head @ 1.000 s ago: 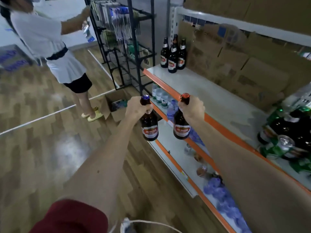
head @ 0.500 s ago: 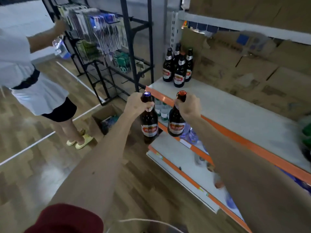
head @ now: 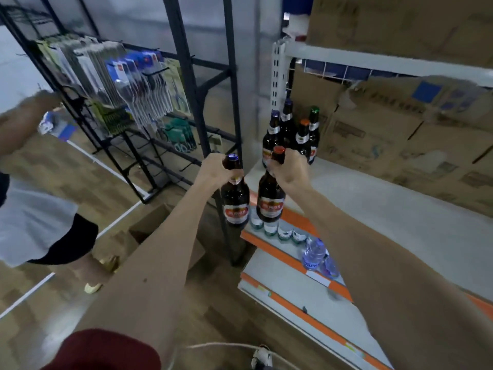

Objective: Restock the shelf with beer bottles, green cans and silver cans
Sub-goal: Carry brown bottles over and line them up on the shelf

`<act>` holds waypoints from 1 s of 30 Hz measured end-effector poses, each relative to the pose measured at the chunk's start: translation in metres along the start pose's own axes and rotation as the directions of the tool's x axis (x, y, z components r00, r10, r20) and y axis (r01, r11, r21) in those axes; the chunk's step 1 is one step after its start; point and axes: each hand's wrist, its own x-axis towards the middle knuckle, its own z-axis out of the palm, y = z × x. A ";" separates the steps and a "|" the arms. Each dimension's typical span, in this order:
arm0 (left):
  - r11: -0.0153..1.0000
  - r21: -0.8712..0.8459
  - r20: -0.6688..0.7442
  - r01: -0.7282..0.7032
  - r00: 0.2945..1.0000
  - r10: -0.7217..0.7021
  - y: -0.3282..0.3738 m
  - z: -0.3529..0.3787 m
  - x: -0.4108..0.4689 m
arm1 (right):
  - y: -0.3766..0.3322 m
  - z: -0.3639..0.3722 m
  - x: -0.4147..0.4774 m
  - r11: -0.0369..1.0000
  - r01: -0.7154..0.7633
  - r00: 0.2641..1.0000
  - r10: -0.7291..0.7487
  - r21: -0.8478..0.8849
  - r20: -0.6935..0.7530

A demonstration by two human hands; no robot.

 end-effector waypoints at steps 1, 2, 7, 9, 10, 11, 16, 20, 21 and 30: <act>1.000 0.006 0.009 -0.004 1.000 0.003 0.002 -0.005 0.014 | -0.007 0.002 0.011 1.000 -0.016 1.000 0.016 -0.007 -0.007; 1.000 0.002 0.018 -0.009 1.000 0.009 0.003 -0.009 0.030 | -0.012 0.005 0.022 1.000 -0.019 1.000 0.019 -0.010 -0.015; 0.997 0.002 0.078 -0.082 0.994 0.082 0.009 -0.022 0.094 | -0.026 0.024 0.062 0.997 -0.079 0.995 0.078 -0.016 -0.063; 0.992 0.003 0.133 -0.127 0.983 0.125 0.014 -0.025 0.115 | -0.029 0.030 0.073 0.993 -0.115 0.990 0.114 -0.015 -0.089; 0.987 0.009 0.168 -0.159 0.974 0.155 0.015 -0.025 0.126 | -0.029 0.032 0.078 0.991 -0.134 0.985 0.132 -0.015 -0.112; 0.981 0.000 0.200 -0.195 0.961 0.191 0.016 -0.024 0.137 | -0.029 0.031 0.080 0.987 -0.157 0.979 0.154 -0.013 -0.132; 0.933 -0.034 0.359 -0.357 0.867 0.345 0.037 -0.011 0.175 | -0.028 0.021 0.084 0.954 -0.301 0.923 0.291 -0.001 -0.251; 0.906 -0.125 0.414 -0.404 0.809 0.417 0.045 0.004 0.188 | -0.021 0.009 0.084 0.920 -0.389 0.863 0.379 0.040 -0.333; 0.904 -0.130 0.439 -0.406 0.795 0.420 0.046 0.006 0.191 | -0.020 0.007 0.082 0.917 -0.398 0.853 0.387 0.044 -0.349; 0.921 -0.161 0.492 -0.354 0.780 0.386 0.040 0.017 0.204 | -0.016 0.010 0.075 0.908 -0.413 0.826 0.404 0.065 -0.392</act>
